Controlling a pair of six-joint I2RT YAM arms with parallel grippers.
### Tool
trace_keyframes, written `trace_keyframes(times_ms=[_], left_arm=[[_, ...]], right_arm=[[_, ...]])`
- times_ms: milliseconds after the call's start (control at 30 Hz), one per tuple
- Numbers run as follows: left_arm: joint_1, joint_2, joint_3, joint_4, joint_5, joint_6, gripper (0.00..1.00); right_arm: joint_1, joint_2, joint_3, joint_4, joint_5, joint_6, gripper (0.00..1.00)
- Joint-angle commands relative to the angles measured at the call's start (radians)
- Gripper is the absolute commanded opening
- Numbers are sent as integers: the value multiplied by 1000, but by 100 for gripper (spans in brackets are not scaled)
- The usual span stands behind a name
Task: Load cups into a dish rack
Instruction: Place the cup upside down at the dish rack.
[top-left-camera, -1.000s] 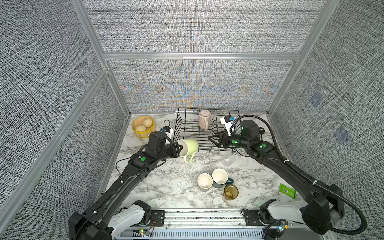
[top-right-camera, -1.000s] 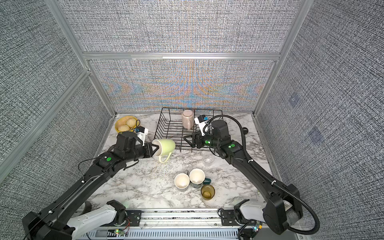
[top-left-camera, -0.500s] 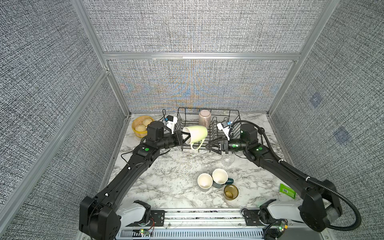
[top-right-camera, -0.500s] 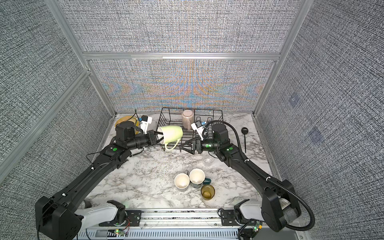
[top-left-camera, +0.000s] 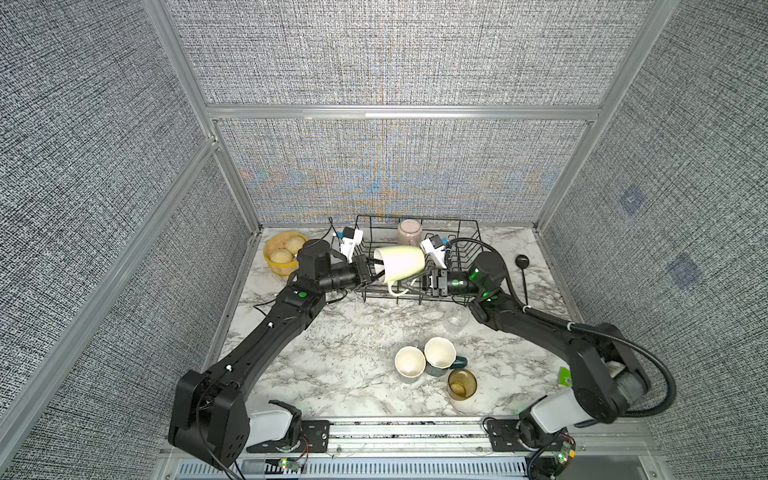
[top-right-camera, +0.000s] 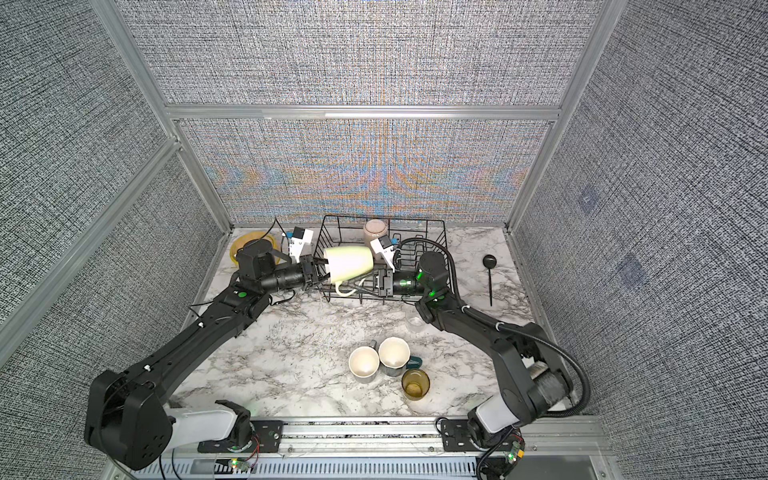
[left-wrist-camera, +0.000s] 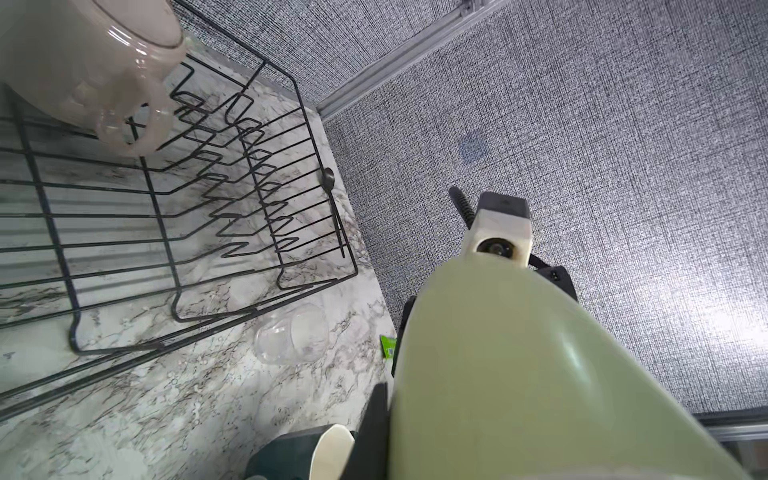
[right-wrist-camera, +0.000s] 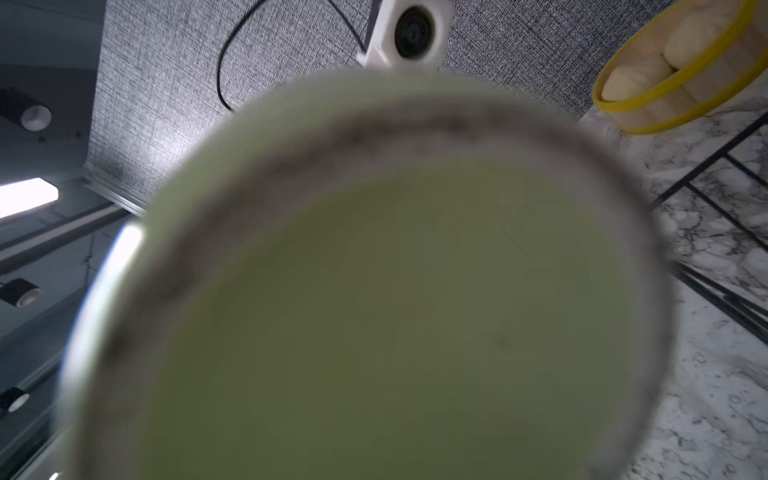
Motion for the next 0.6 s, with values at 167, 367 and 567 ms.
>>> trace_keyframes(times_ms=[167, 367, 567], left_arm=[[-3, 8, -18, 208, 86, -94, 0], [-3, 4, 7, 100, 75, -26, 0], [-2, -1, 22, 23, 57, 25, 27]], right_arm=[[3, 142, 72, 380, 71, 334, 24], [3, 156, 88, 378, 79, 328, 4], [-16, 157, 75, 375, 118, 315, 0]])
